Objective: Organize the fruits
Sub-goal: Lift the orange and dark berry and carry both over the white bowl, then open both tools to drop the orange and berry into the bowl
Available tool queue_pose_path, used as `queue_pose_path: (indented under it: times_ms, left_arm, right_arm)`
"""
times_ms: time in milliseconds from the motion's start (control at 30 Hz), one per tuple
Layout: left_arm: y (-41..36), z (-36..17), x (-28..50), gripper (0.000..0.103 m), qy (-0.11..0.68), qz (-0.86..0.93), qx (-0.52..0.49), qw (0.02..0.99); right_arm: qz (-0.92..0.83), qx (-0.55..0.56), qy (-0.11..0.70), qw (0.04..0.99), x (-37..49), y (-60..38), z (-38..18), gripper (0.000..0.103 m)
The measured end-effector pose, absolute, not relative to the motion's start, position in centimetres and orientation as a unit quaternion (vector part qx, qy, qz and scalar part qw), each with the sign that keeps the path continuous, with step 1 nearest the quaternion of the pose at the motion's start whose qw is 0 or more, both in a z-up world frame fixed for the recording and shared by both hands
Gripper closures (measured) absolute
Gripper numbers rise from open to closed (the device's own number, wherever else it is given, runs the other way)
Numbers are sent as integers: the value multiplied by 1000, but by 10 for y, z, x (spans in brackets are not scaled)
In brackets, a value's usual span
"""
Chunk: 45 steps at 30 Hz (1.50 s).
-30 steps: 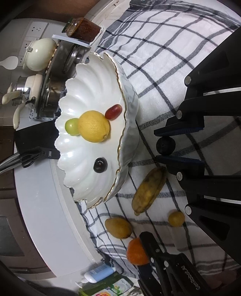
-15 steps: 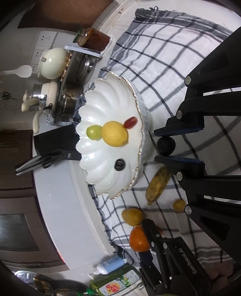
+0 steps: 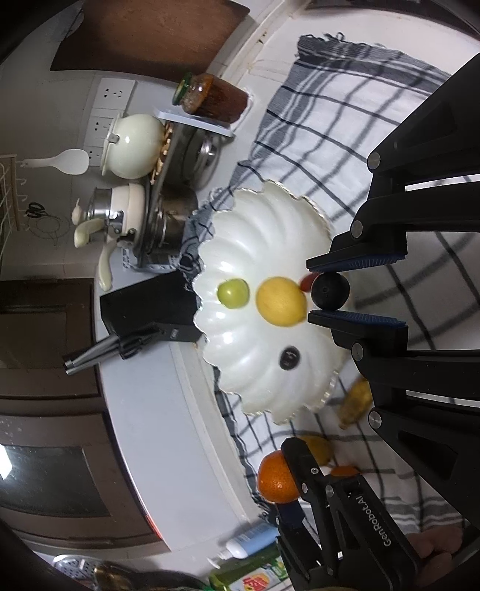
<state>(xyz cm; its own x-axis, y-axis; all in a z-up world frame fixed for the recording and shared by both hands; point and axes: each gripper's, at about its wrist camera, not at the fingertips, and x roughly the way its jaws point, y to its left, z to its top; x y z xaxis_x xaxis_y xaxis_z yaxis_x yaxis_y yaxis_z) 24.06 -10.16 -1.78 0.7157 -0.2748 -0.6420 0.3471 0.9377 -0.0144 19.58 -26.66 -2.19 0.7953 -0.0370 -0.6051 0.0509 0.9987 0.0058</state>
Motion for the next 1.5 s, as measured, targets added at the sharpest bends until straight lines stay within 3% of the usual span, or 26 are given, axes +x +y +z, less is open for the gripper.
queue_pose_path:
  times_ms: [967,1100,1233,1300,1500]
  left_arm:
    - [-136,-47,302,57,375,-179,58,908]
    - [-133,-41,298,46,364,-174,60,913]
    - [-131,-34,293,36,354,-167,64,918]
    - [-129,-30,290,32,350,-162,65,920]
    - [-124,-25,283,26,352,-148,61,922]
  right_arm:
    - [-34,21,343,938,259,-295,-41,80]
    - [-43,19,337,940,255,-295,-38,53]
    - [-55,20,329,943,250,-296,-32,39]
    - [-67,21,321,944,246,-298,-28,26]
    - [-78,25,314,946,237,-297,-20,18]
